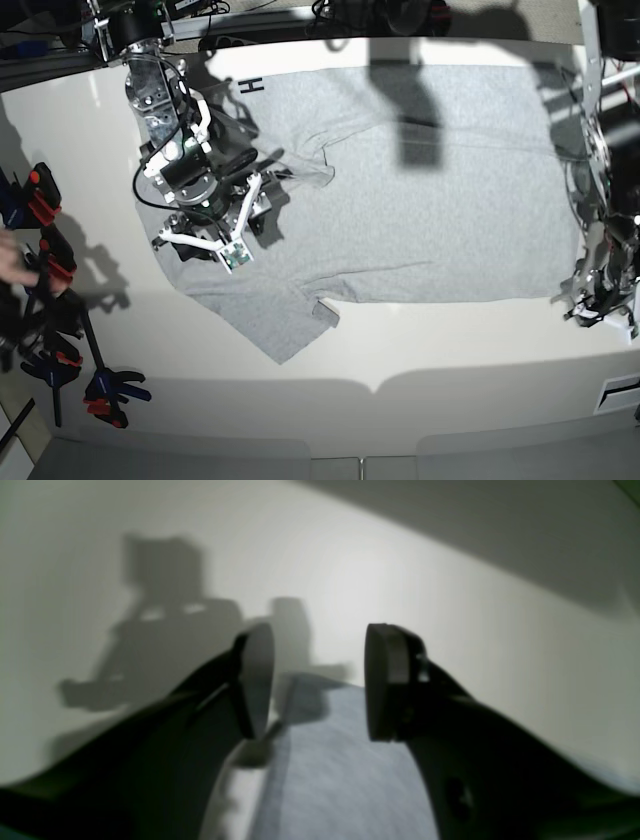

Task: Fold the T-shirt properly
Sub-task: 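Move the left gripper down to the shirt hem corner beside it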

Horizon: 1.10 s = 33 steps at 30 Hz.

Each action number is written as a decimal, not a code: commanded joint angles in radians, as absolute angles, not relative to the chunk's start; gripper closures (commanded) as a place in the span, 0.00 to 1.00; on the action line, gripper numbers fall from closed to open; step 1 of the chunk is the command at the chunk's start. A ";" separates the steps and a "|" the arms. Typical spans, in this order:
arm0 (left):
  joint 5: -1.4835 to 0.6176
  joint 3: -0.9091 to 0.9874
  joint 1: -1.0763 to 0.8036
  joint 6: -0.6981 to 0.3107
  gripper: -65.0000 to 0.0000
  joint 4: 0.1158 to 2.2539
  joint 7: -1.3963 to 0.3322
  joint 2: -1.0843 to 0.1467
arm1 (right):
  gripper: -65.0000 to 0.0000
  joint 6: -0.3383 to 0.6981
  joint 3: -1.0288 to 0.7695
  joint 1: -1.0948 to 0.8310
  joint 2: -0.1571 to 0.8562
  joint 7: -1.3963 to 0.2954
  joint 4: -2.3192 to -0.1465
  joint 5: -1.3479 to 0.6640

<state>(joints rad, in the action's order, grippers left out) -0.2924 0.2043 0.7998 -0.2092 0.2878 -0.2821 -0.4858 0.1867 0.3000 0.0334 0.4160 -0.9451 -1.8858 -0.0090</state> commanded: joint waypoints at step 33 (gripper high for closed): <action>-0.234 0.209 0.787 -0.313 0.59 0.099 -0.141 -0.410 | 0.39 0.180 0.295 0.052 0.424 -0.940 -1.903 -0.008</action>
